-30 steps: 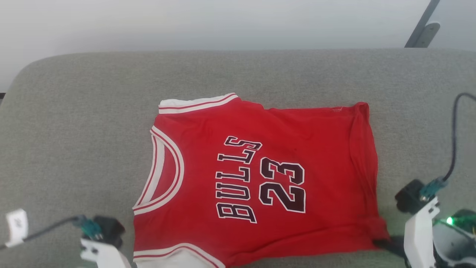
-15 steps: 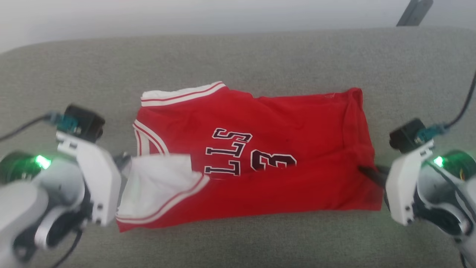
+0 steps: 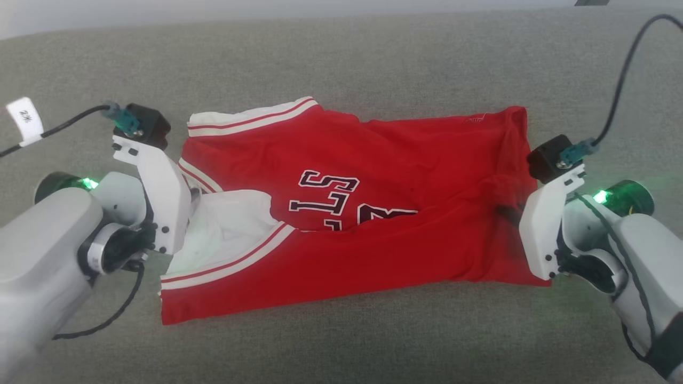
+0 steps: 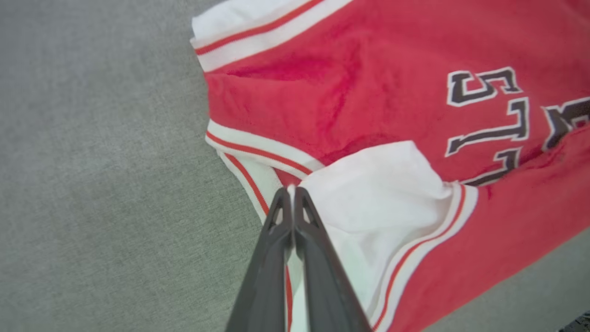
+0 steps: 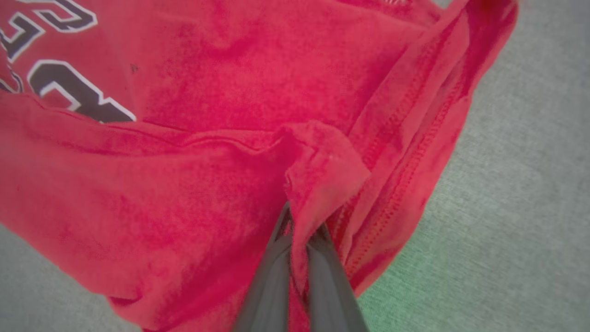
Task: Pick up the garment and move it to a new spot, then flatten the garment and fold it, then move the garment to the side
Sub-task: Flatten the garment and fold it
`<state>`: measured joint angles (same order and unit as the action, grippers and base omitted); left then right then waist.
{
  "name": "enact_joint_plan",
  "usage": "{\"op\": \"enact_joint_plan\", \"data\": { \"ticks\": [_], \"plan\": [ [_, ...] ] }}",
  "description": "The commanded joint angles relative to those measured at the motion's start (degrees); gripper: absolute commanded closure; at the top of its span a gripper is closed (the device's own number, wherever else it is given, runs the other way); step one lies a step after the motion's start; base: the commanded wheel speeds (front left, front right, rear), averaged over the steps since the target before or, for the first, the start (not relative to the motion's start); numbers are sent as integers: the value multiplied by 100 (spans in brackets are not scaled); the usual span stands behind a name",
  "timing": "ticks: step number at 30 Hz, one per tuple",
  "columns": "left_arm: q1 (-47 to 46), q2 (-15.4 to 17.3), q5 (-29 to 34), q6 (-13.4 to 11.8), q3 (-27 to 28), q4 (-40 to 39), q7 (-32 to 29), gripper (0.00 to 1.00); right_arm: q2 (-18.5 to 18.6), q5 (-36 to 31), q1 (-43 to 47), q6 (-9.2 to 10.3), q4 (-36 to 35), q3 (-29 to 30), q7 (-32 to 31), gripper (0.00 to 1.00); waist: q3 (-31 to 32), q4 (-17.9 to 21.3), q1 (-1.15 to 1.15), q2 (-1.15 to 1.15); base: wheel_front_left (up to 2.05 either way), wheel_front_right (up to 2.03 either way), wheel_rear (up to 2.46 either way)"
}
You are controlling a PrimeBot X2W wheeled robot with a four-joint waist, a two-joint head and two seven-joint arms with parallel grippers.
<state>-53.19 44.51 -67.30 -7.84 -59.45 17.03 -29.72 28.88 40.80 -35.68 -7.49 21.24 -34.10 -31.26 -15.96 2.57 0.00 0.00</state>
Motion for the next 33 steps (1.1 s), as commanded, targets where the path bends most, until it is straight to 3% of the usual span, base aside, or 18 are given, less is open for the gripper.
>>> {"op": "enact_joint_plan", "data": {
  "ticks": [1, 3, 4, 5, 6, 7, 8, 9, 15, 20, 29, 33],
  "plan": [
    [-106, -137, -106, 109, 10, 291, -23, 100, -42, 52, -115, -1, 140, -99, -8, 100, -18, -9, 0, 0, 0, 0, 0],
    [-139, -274, -206, 203, 39, 611, -37, 100, -69, 92, -200, -1, 258, -173, 61, 100, -22, -7, 0, 0, 0, 0, 0],
    [-141, -331, -261, 218, 60, 751, -35, 88, -91, 121, -228, -1, 309, -214, 54, 84, -17, -1, 0, 0, 0, 0, 0],
    [-143, -375, -286, 242, 79, 878, -45, 76, -91, 117, -254, -1, 332, -279, 36, 59, -7, 3, 0, 0, 0, 0, 0],
    [-155, -421, -305, 271, 99, 960, -45, 52, -77, 127, -290, -1, 361, -313, 47, 0, 10, 6, 0, 0, 0, 0, 0],
    [-155, -421, -305, 271, 99, 960, -45, 52, -77, 127, -290, -1, 361, -313, 47, 0, 10, 6, 0, 0, 0, 0, 0],
    [-180, -449, -321, 285, 118, 1012, -19, 10, -75, 149, -315, -1, 383, -325, 66, 0, 31, 12, 0, 0, 0, 0, 0],
    [-193, -464, -352, 288, 148, 1059, 6, 0, -69, 158, -324, -1, 370, -362, 80, 0, 61, 16, 0, 0, 0, 0, 0],
    [-79, -301, -299, 164, 170, 844, 82, 0, 82, 158, -192, -1, 159, -259, 340, 0, 288, 41, 0, 0, 0, 0, 0],
    [208, 97, -315, -186, 217, 135, 137, 0, 154, 30, 106, -1, -106, 116, 635, 0, 446, 89, 0, 0, 0, 0, 0],
    [1206, 1214, -477, -1391, 174, -2024, 49, 0, -311, -824, 1029, -1, -669, 1688, 1437, 0, 508, 210, 0, 0, 0, 0, 0],
    [1601, 1486, -599, -1828, 156, -2576, 125, 0, -688, -1276, 1391, -1, -991, 2339, 1611, 0, 430, 254, 0, 0, 0, 0, 0]
  ]
}}
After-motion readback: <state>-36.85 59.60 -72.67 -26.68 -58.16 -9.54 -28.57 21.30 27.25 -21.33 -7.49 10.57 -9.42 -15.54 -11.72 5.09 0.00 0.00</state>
